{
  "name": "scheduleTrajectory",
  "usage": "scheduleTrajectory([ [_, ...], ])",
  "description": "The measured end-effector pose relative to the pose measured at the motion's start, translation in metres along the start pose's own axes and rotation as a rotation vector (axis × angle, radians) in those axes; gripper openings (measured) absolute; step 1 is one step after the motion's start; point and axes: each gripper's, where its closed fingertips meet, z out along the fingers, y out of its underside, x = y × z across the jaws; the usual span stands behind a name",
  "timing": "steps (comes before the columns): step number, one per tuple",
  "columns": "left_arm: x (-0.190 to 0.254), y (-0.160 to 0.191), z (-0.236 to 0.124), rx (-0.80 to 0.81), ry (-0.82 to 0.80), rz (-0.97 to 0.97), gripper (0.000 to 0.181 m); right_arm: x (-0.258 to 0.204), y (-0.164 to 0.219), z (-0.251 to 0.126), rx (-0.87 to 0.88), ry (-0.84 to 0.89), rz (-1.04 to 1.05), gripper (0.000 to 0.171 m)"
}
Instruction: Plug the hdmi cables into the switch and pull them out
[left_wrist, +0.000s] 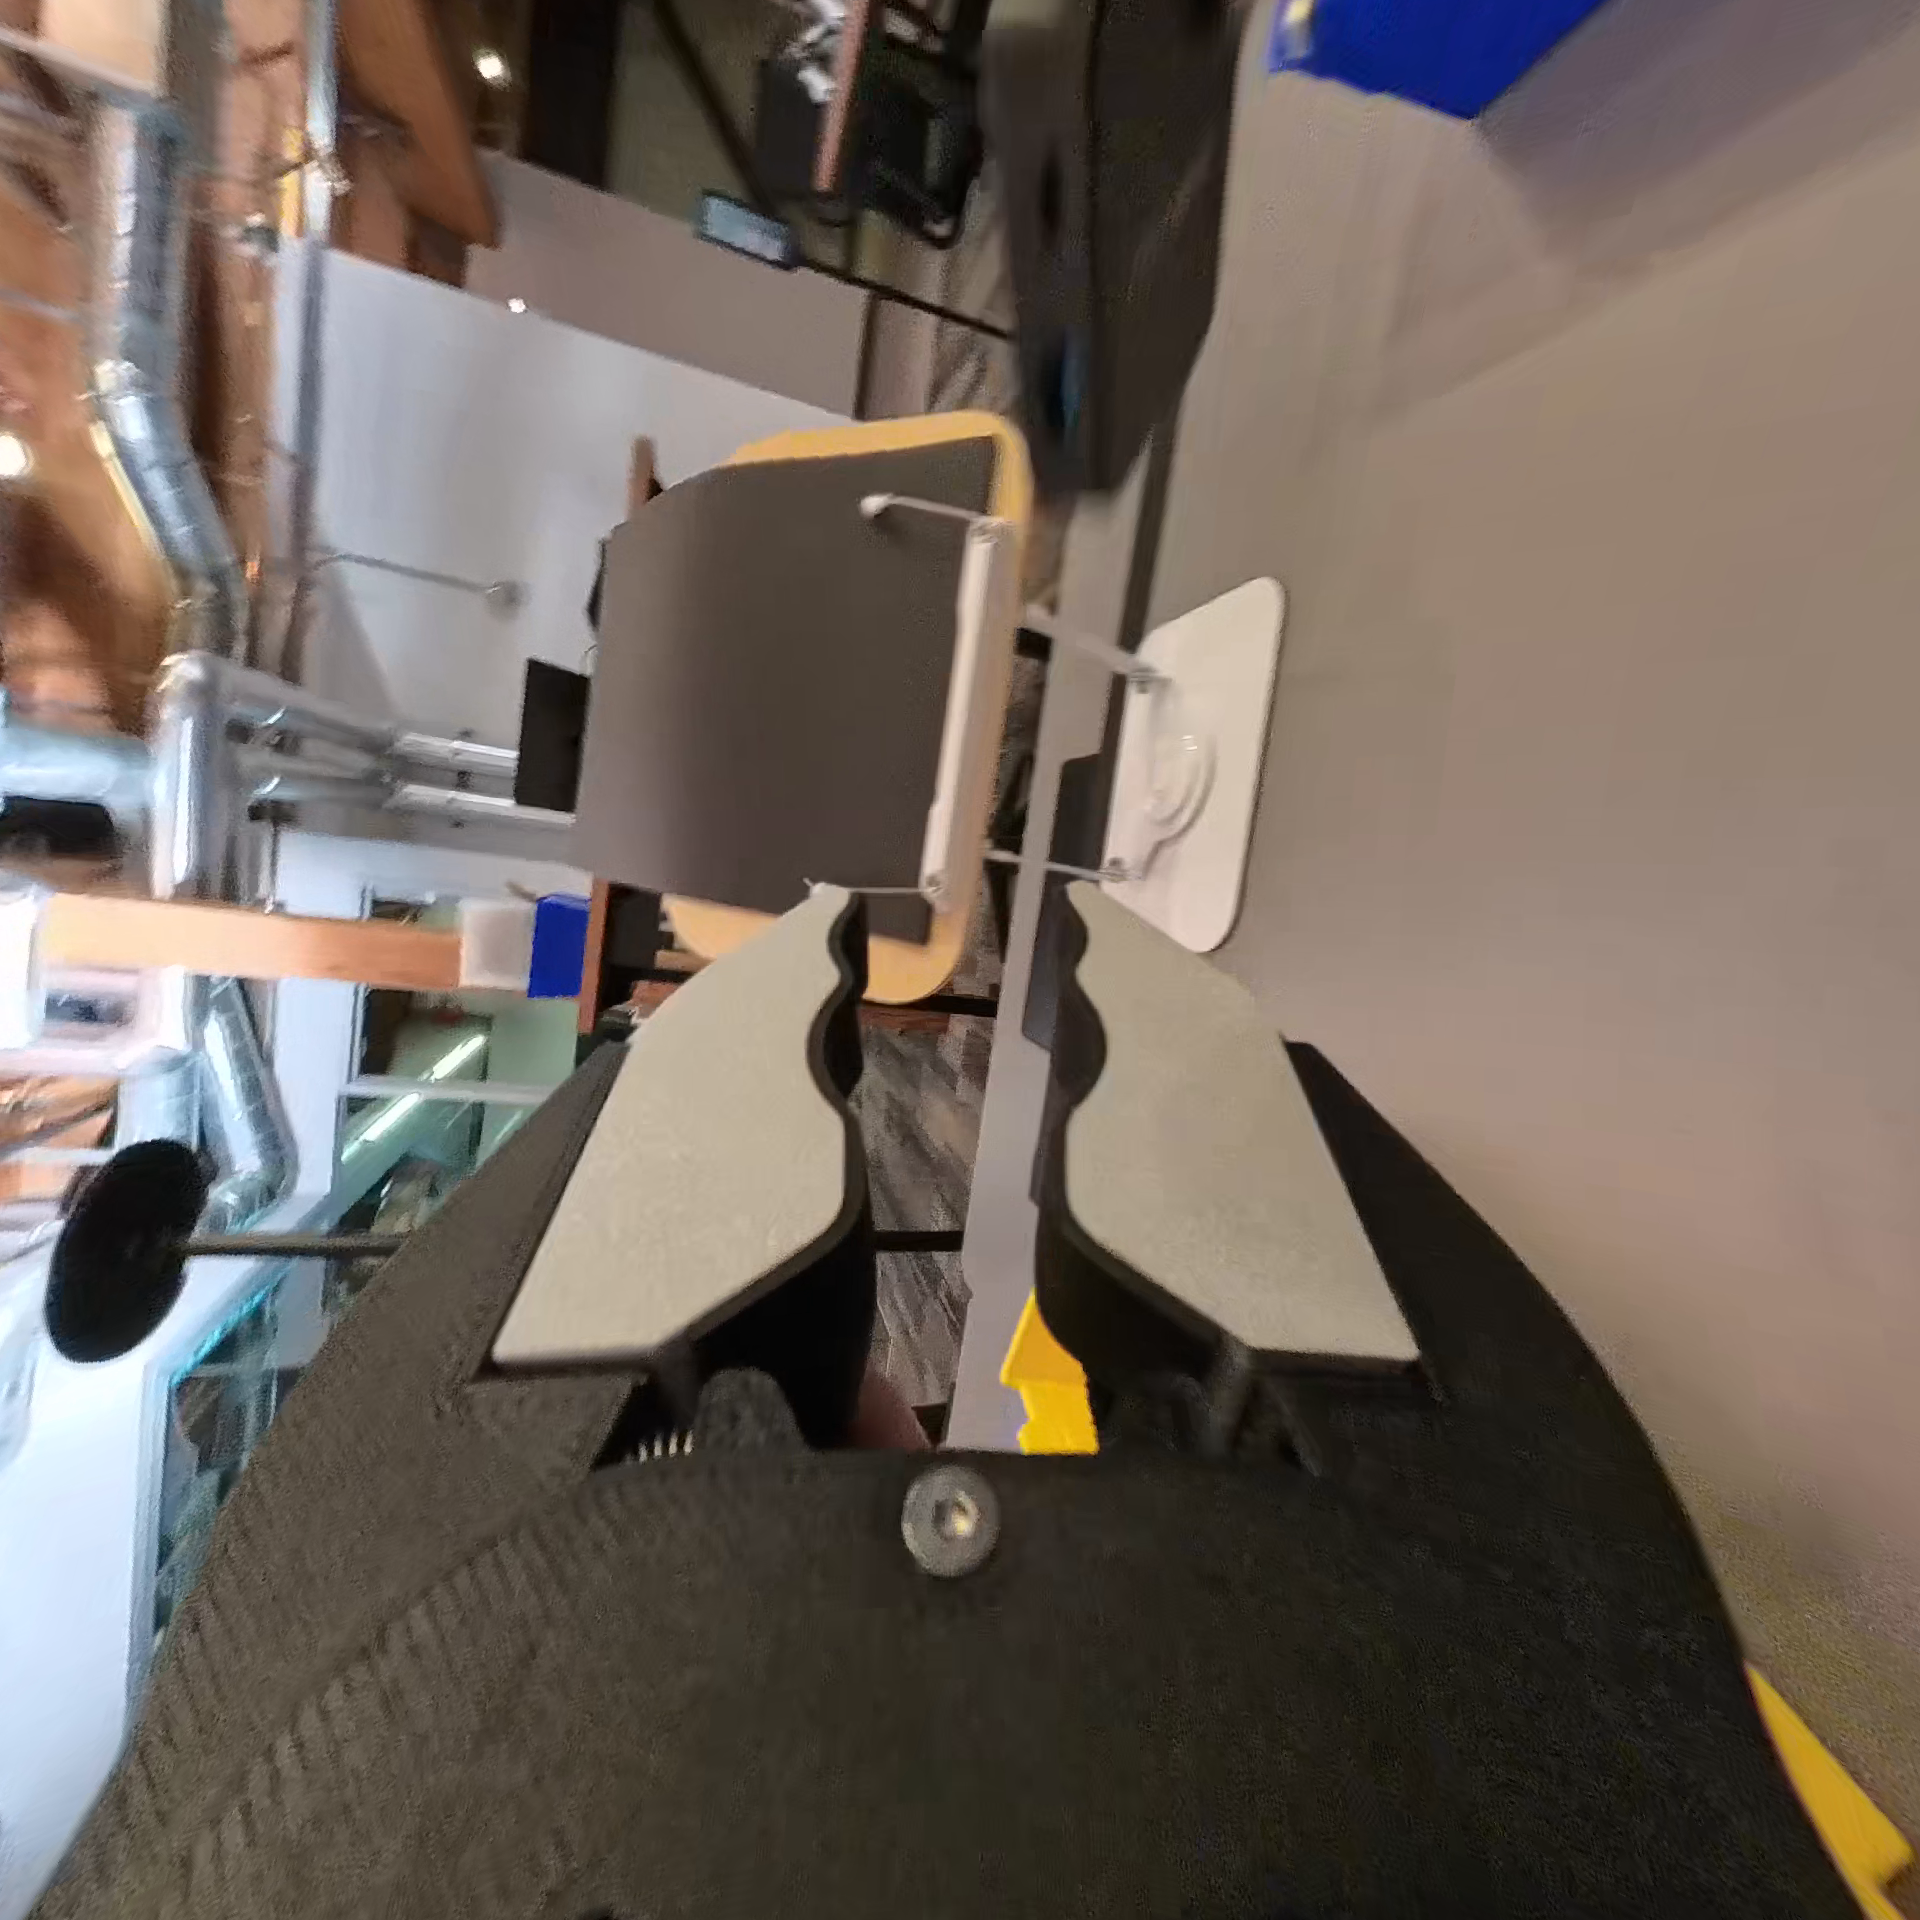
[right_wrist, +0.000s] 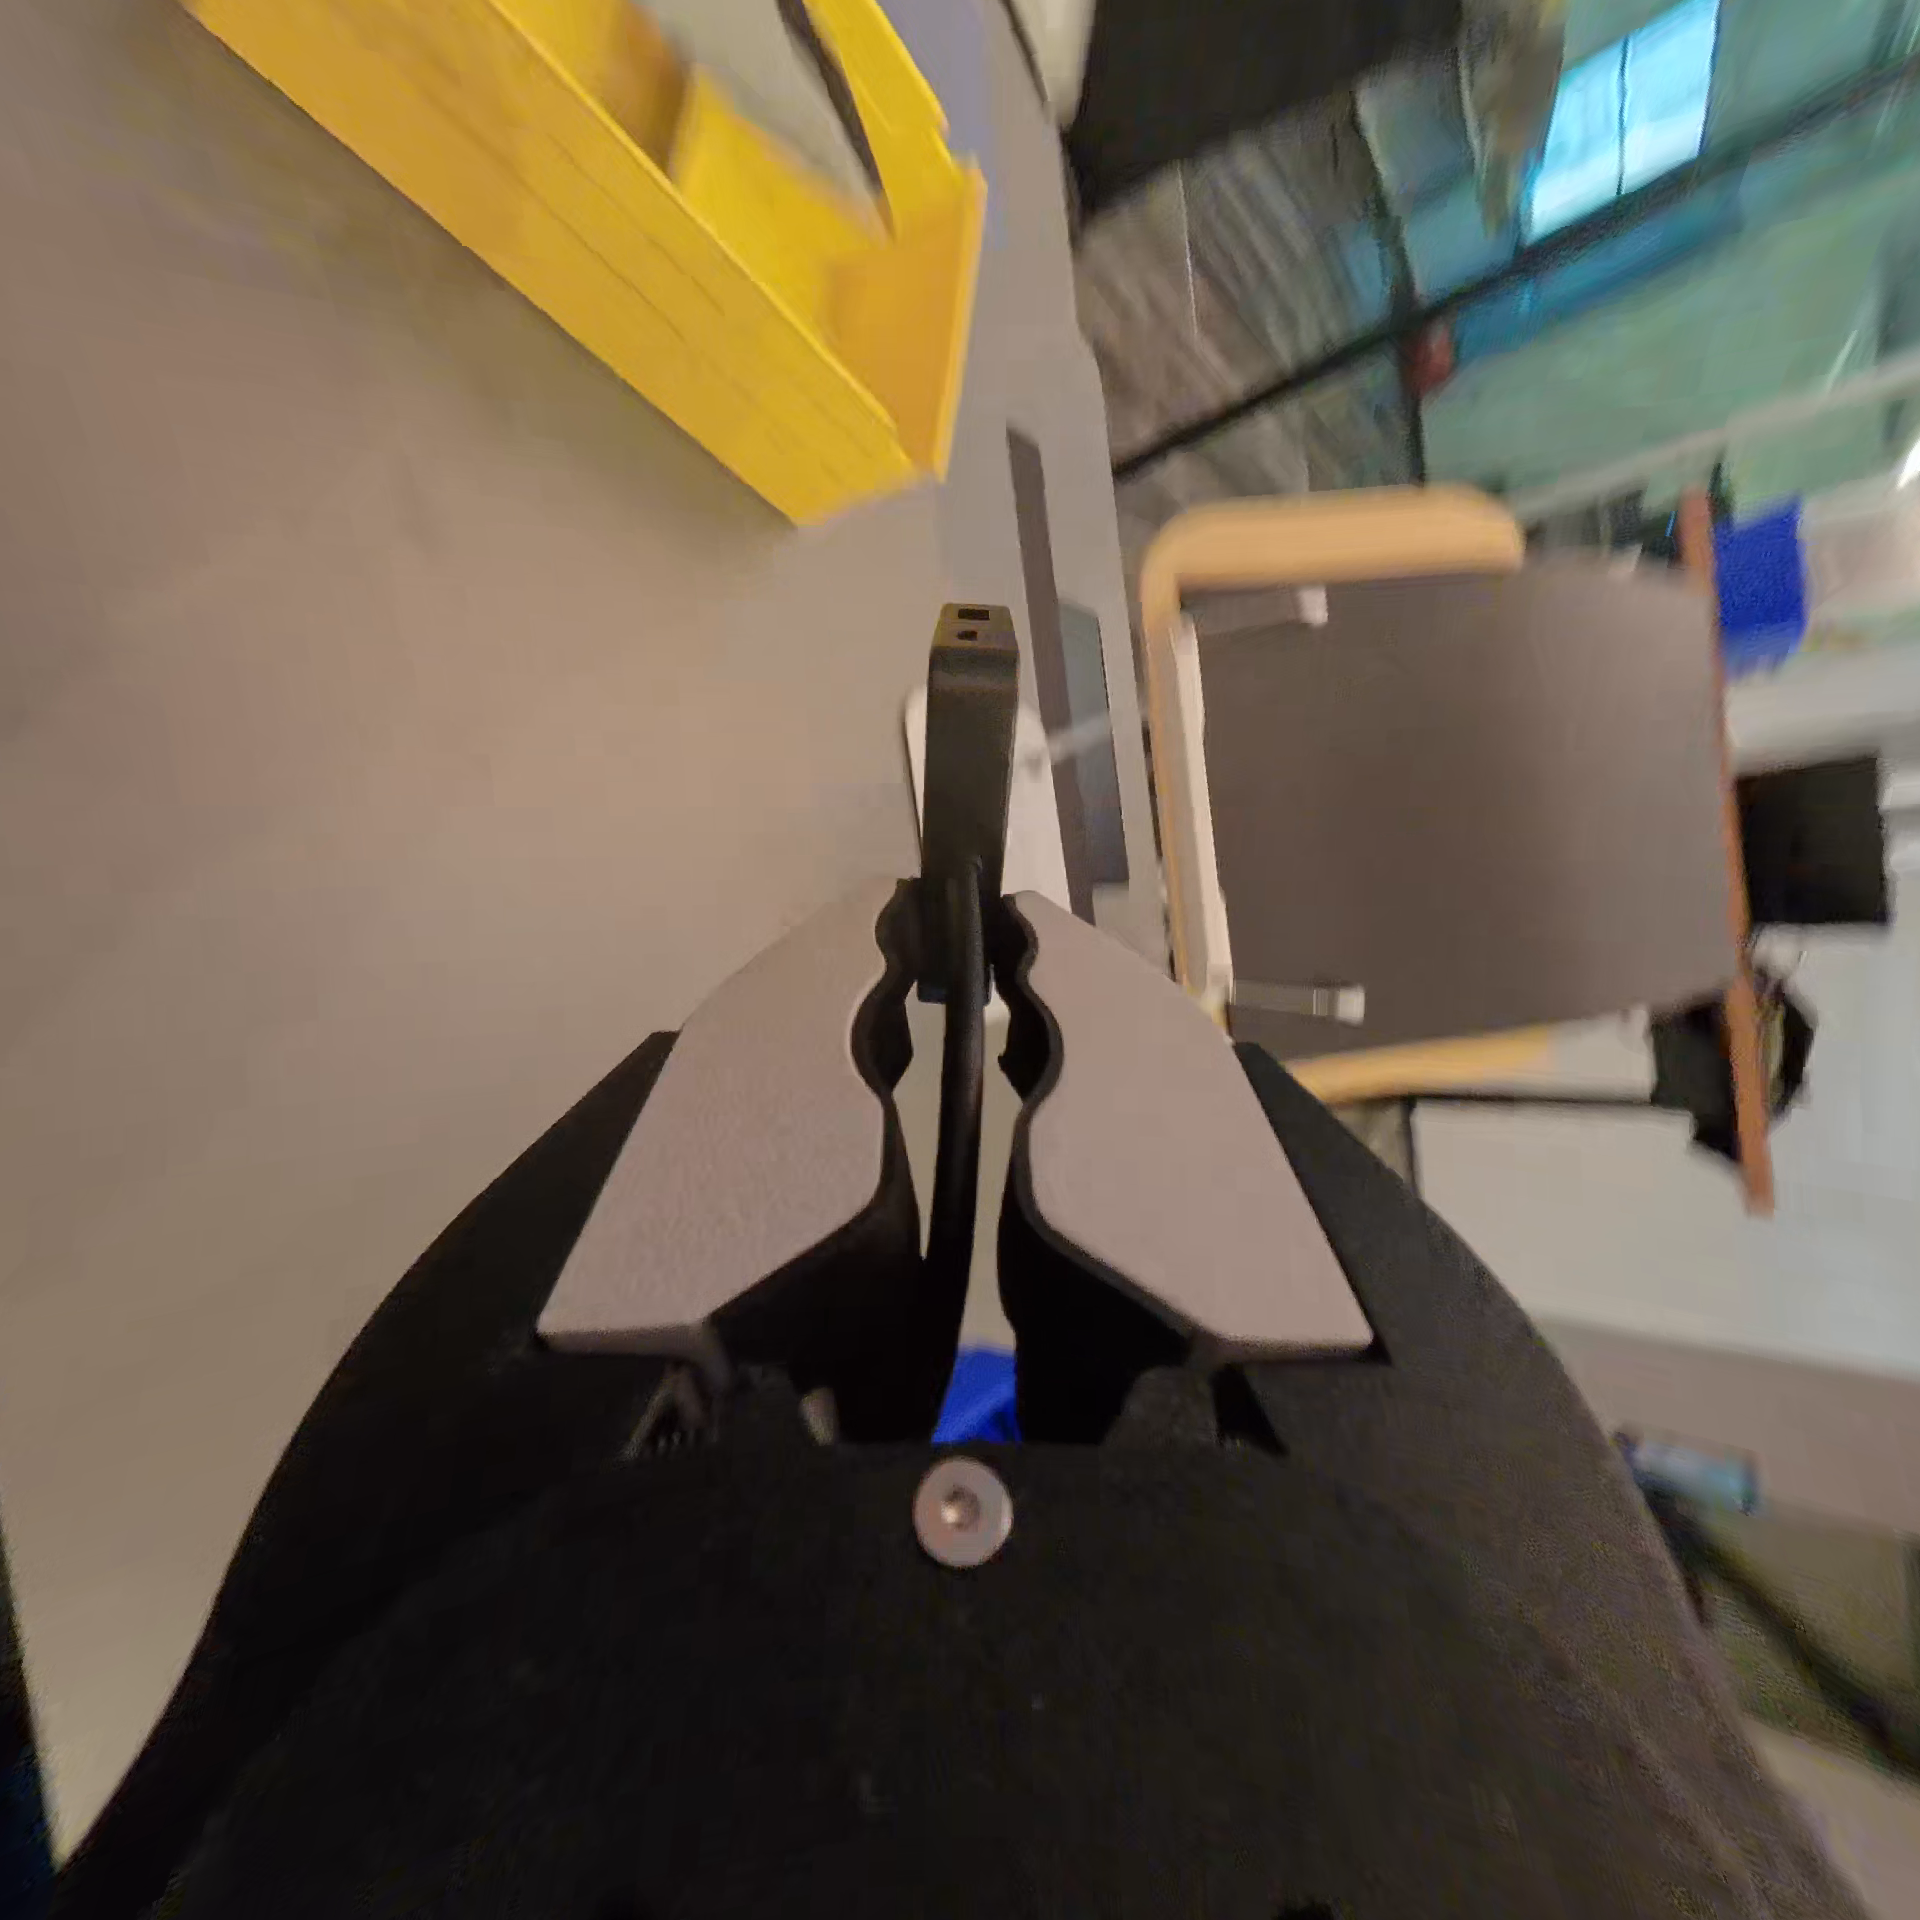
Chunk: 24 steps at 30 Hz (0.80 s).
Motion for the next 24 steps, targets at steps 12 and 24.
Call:
scheduleTrajectory([
  [12,-0.043,0.051,-0.014,-0.099,-0.06,-0.083,0.022,0.064,0.295,-0.063,-0.431,-0.187,0.58,0.013],
  [24,-0.019,0.055,0.002,-0.127,0.018,-0.043,0.023,0.003,0.381,-0.035,-0.868,-0.867,0.276,0.013],
])
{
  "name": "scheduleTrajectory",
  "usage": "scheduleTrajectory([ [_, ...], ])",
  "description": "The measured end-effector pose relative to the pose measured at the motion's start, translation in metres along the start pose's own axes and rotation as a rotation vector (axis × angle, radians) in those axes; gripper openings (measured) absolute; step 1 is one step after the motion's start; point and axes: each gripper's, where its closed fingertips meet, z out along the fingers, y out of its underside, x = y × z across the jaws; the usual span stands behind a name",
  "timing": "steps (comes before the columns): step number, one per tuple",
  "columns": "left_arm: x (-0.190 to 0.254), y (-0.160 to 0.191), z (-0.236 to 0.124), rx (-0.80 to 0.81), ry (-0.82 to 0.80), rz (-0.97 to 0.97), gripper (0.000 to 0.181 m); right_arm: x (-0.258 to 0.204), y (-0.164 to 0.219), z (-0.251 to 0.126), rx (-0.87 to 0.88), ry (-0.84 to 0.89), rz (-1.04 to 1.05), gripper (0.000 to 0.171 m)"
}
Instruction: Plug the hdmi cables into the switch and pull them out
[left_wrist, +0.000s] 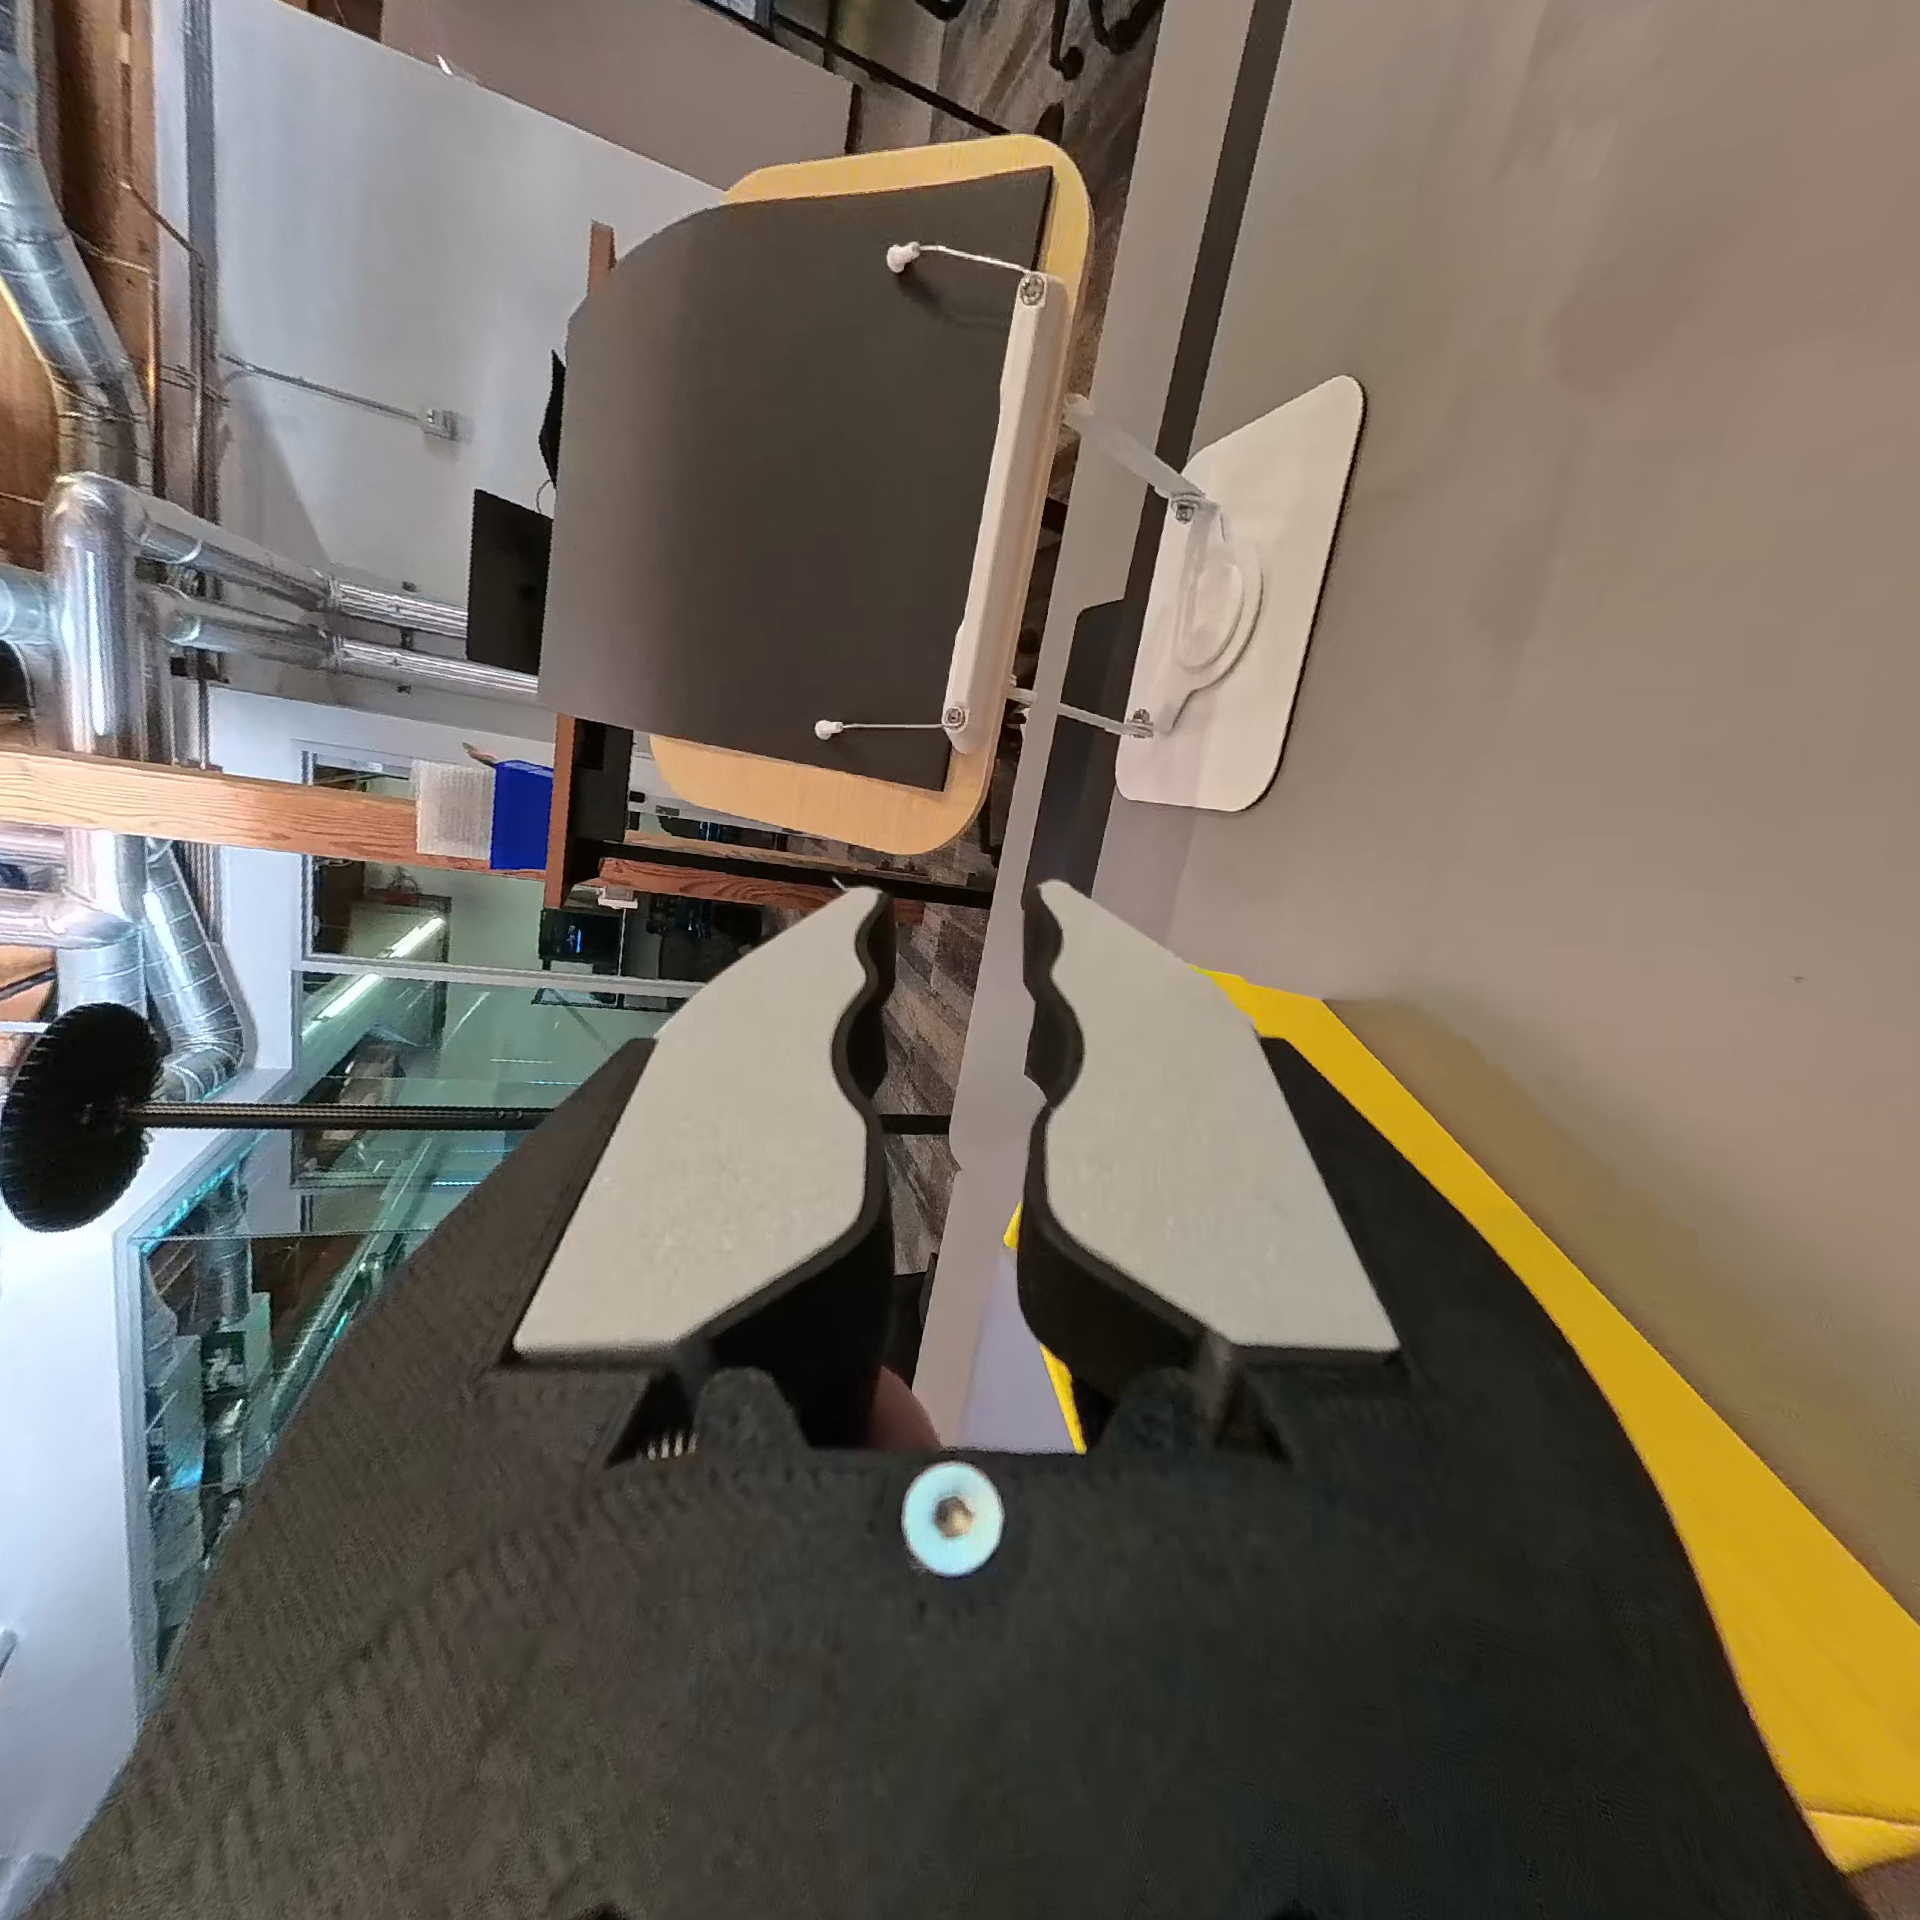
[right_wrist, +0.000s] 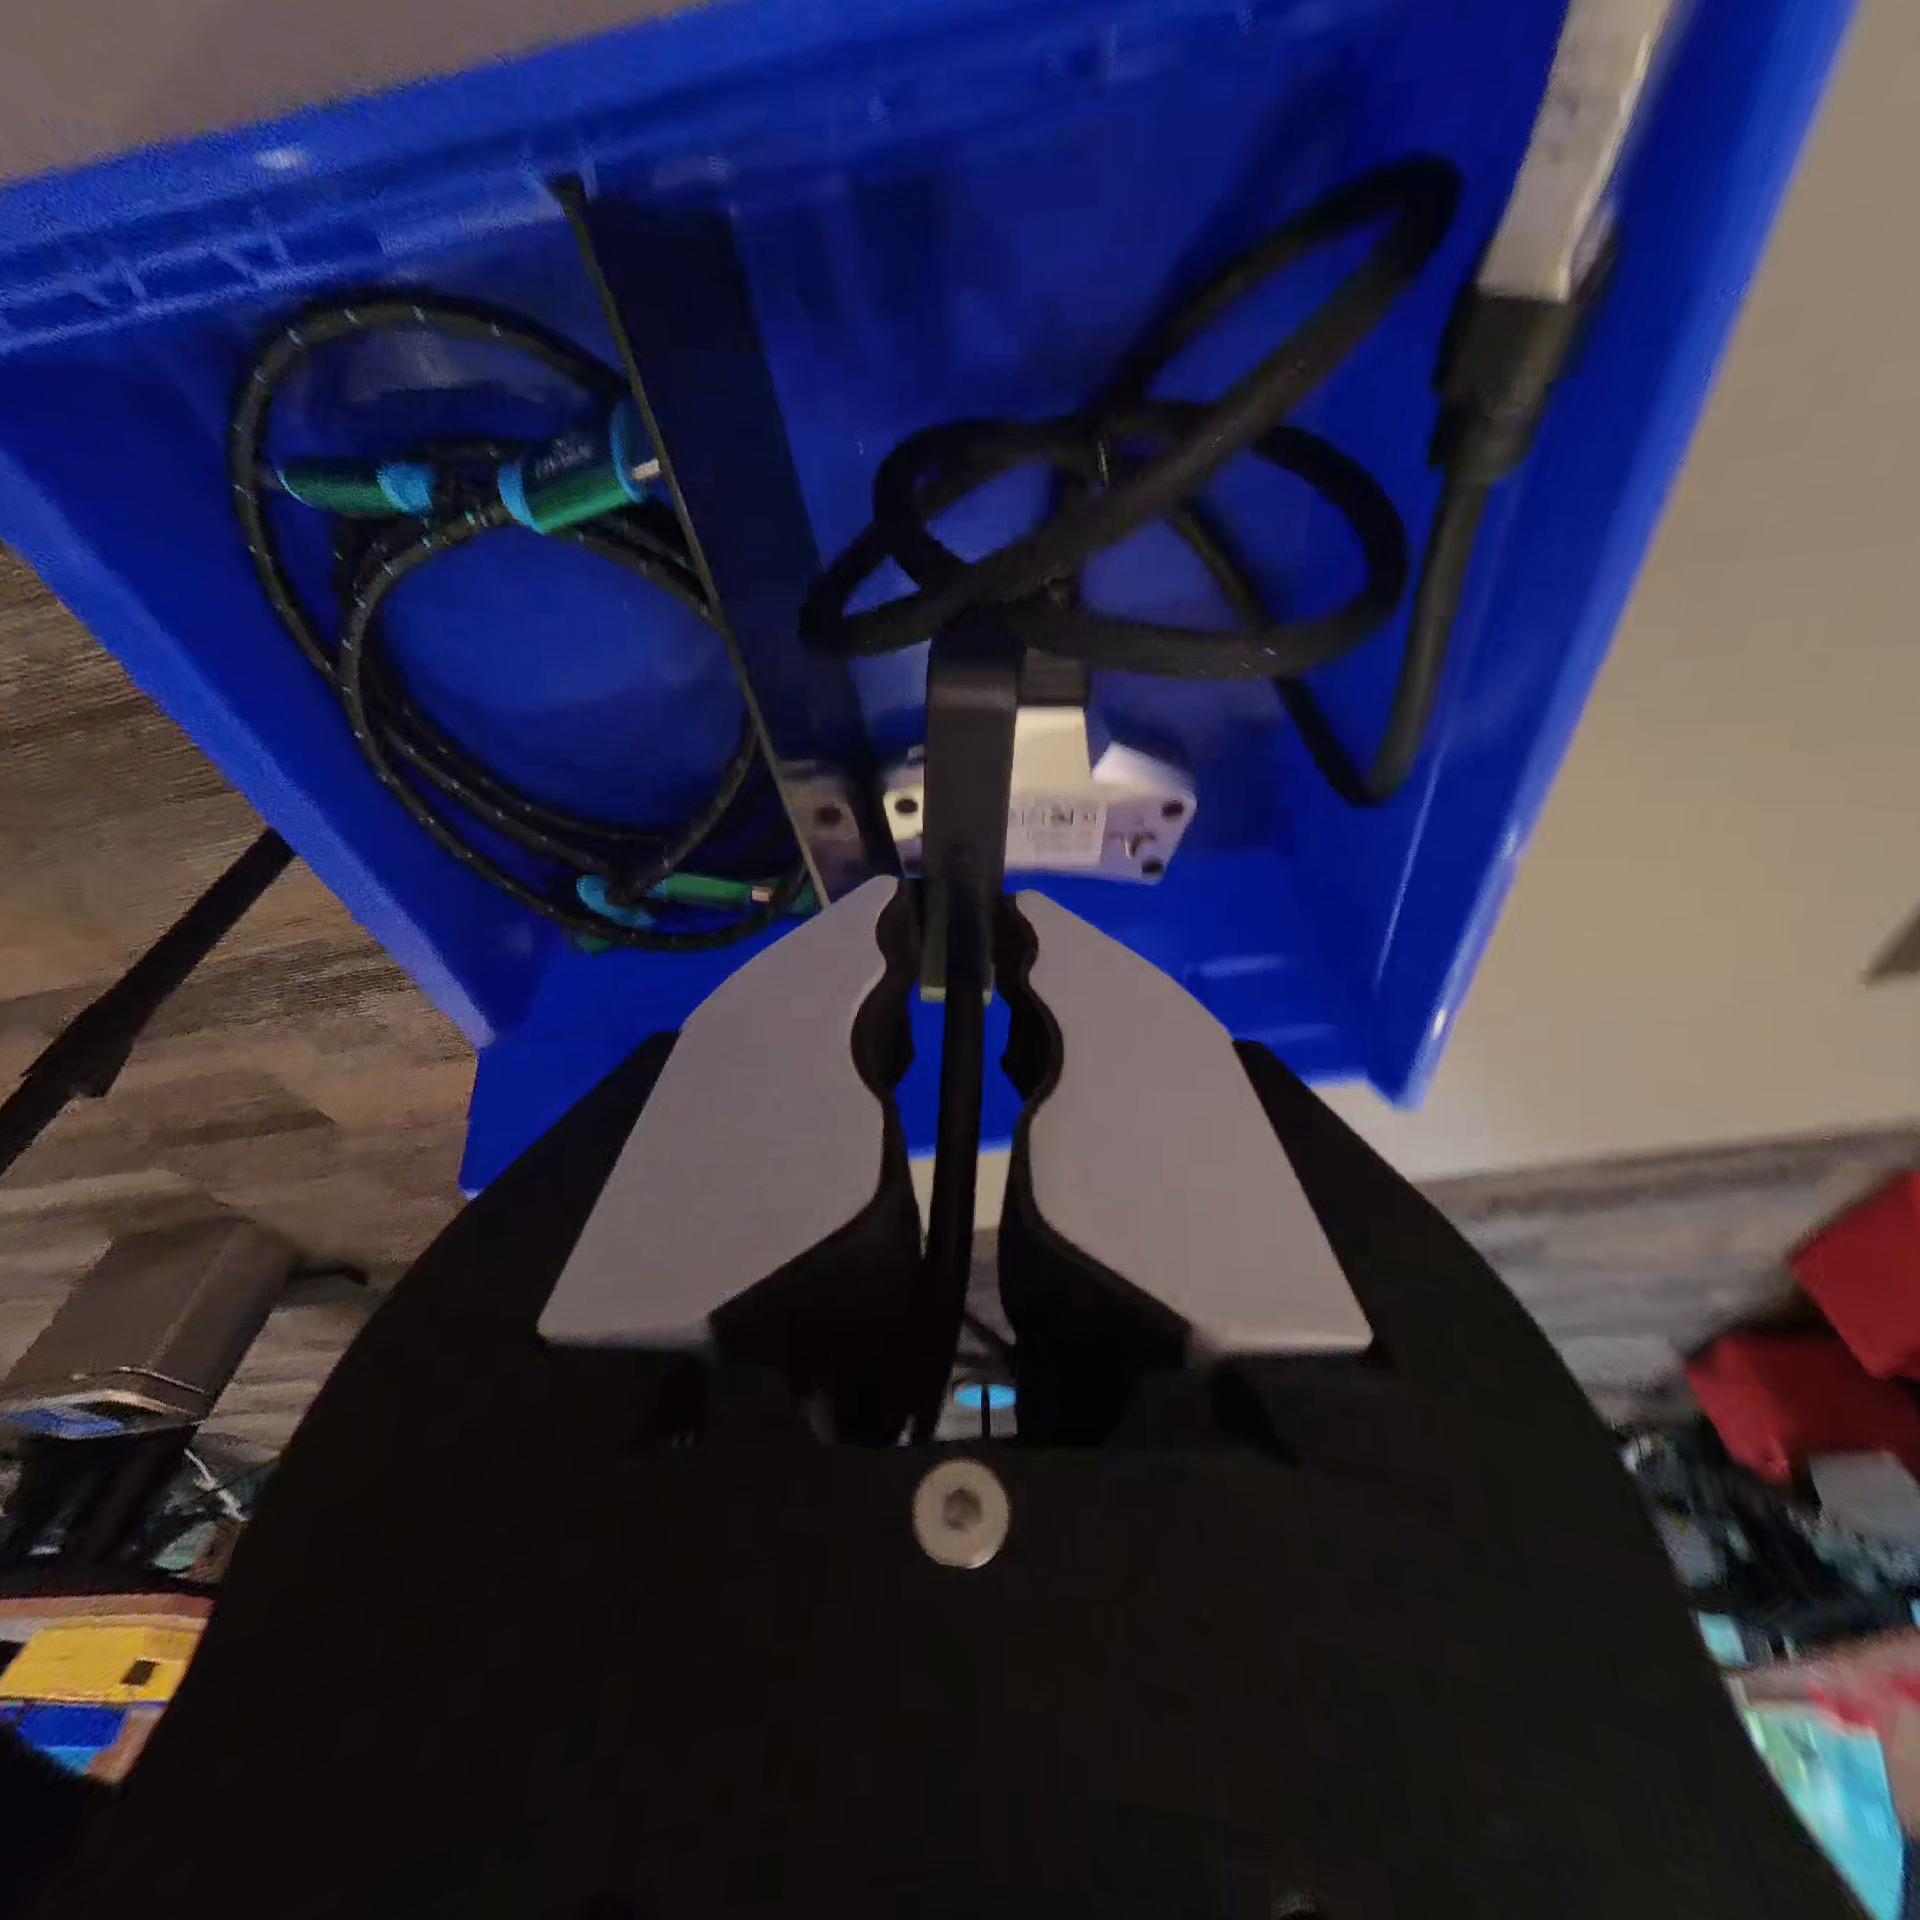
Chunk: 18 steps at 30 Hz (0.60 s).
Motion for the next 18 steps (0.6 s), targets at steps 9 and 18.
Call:
scheduleTrajectory([
  [9,0.001,0.016,0.004,-0.028,0.021,-0.02,0.023,0.052,-0.018,0.021,0.037,0.103,0.06,0.051],
  [18,-0.01,0.05,0.005,-0.104,0.011,-0.069,0.025,0.065,0.003,-0.043,0.157,0.356,0.276,0.044],
])
